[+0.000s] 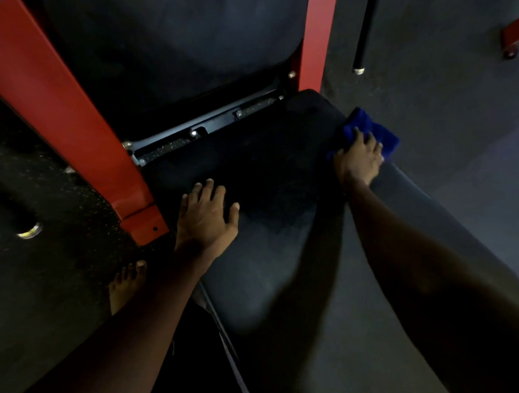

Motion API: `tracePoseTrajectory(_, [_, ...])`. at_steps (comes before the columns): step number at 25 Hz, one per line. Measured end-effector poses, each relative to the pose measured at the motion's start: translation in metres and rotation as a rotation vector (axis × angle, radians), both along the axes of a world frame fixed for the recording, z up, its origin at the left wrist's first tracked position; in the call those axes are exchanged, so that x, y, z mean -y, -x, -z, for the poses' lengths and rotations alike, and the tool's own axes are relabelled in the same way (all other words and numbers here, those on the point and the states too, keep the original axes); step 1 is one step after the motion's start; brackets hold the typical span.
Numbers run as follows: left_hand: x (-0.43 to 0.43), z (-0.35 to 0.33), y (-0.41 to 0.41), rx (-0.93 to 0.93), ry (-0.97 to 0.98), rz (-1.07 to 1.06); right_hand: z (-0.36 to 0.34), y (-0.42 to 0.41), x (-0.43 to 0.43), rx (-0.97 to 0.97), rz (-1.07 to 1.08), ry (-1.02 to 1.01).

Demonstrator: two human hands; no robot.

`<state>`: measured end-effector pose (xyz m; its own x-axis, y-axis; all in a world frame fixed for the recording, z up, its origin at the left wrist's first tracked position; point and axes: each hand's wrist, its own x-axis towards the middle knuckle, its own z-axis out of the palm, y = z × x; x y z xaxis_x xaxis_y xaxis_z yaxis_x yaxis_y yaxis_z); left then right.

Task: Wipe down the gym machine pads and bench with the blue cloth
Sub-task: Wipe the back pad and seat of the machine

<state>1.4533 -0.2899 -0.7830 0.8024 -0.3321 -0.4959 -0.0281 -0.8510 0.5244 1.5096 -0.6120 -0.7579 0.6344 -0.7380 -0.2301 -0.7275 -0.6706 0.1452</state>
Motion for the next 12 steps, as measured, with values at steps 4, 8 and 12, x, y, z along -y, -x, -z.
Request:
tracePoseTrajectory(4, [-0.001, 0.001, -0.003, -0.021, 0.079, -0.066, 0.040, -0.046, -0.082, -0.080, -0.330, -0.114])
tracePoseTrajectory(8, [-0.005, -0.004, -0.006, -0.030, 0.184, -0.236, 0.049, -0.032, -0.176, -0.186, -0.830, -0.405])
tracePoseTrajectory(12, [-0.011, -0.004, -0.003, -0.029, 0.166, -0.205, 0.063, -0.055, -0.137, -0.224, -0.978, -0.432])
